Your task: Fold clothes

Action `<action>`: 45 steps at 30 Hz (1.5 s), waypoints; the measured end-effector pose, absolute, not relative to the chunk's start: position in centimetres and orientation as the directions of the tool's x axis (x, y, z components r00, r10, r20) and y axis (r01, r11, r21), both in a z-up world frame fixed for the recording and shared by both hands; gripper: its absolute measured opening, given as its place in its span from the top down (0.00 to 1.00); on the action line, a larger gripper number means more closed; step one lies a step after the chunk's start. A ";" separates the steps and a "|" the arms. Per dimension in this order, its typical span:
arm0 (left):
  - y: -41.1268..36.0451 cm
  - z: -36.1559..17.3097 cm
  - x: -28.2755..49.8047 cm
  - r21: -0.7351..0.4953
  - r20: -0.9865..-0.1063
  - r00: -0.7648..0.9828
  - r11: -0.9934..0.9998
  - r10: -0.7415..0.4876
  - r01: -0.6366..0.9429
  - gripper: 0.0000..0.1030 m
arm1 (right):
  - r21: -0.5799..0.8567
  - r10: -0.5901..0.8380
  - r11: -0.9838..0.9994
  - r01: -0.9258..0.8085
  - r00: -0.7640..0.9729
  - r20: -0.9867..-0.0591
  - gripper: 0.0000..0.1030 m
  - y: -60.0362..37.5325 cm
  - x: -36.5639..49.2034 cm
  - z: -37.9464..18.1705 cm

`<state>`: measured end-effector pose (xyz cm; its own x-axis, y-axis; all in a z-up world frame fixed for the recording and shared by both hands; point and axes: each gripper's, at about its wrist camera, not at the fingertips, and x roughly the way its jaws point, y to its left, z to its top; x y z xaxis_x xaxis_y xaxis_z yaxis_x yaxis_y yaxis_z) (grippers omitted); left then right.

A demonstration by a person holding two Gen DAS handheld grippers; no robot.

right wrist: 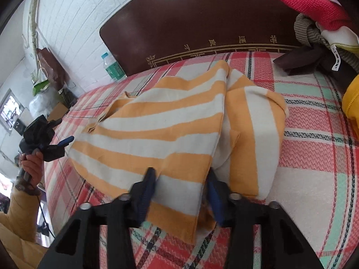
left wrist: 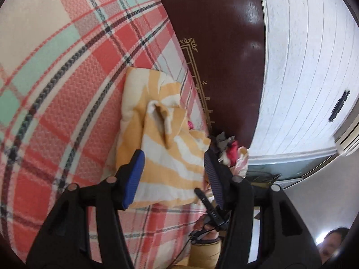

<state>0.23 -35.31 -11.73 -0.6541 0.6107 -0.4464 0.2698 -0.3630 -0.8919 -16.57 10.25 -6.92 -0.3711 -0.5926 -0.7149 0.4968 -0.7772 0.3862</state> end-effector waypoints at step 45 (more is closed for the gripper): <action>-23.1 -9.7 -6.6 -0.421 -0.769 -0.488 -0.902 0.412 -0.099 0.59 | 0.486 -0.641 -0.765 0.422 -0.430 -0.636 0.62 14.3 -12.6 -5.2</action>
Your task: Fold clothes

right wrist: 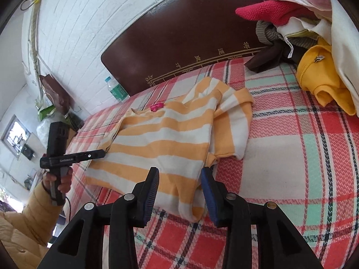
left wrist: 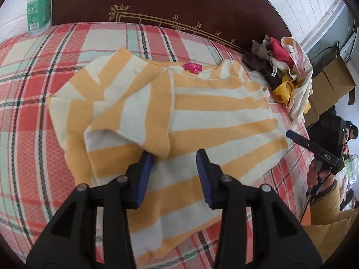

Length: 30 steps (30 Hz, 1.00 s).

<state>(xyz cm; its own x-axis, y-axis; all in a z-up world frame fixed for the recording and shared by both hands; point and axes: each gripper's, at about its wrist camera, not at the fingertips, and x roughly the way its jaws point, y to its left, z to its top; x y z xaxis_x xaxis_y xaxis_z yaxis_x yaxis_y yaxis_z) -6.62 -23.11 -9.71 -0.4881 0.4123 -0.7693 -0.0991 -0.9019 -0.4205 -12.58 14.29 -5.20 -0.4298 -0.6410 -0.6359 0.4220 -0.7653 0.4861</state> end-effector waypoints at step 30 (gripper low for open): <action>-27.3 -8.8 -6.0 -0.396 -0.748 -0.612 -0.912 0.255 0.104 0.59 | 0.430 -0.565 -0.824 0.370 -0.472 -0.677 0.64 11.6 -21.6 -7.6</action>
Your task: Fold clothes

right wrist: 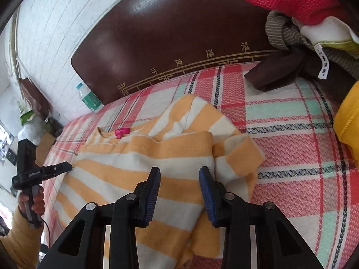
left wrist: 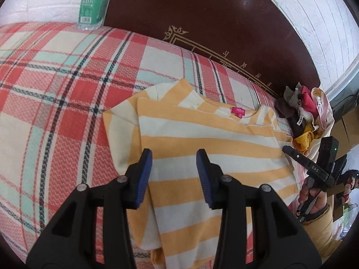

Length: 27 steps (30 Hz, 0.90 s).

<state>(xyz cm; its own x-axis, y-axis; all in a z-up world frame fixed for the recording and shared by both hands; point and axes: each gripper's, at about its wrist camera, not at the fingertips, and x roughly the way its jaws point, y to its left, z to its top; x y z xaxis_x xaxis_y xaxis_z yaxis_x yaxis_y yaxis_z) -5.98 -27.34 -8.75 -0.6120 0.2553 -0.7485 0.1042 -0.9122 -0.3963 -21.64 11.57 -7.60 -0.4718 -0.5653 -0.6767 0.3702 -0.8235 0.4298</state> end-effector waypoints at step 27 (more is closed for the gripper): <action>5.9 -11.4 -1.8 0.451 -0.730 -0.672 -0.648 0.129 -0.614 0.29 | 0.684 -0.717 -0.680 0.265 -0.437 -0.543 0.36 19.7 -12.5 -8.3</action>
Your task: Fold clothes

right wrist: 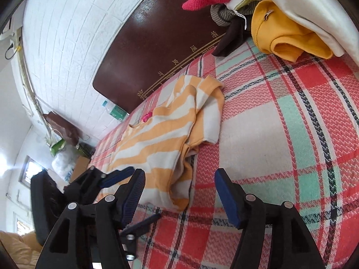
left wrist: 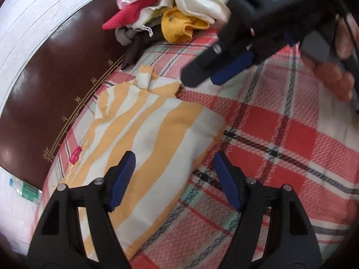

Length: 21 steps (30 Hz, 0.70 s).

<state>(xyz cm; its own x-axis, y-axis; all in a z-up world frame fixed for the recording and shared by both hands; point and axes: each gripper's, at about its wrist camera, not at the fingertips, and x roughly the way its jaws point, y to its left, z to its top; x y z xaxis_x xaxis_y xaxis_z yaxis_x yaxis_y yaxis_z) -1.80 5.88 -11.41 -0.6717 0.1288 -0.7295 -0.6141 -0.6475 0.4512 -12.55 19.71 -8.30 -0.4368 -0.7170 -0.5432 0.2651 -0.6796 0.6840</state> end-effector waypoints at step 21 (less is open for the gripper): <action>0.3 -9.1 -7.3 -0.101 -0.778 -0.523 -0.892 0.347 -0.440 0.75 | 0.722 -0.748 -0.654 0.225 -0.329 -0.576 0.25 16.5 -21.8 -9.3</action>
<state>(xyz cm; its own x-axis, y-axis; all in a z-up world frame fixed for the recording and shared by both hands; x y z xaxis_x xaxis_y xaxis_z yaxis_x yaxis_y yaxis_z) -7.31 0.31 -9.07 -0.5234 0.3468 -0.7783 -0.4404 -0.8921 -0.1013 -21.81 16.47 -9.30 -0.3289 -0.7484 -0.5760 0.2251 -0.6545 0.7218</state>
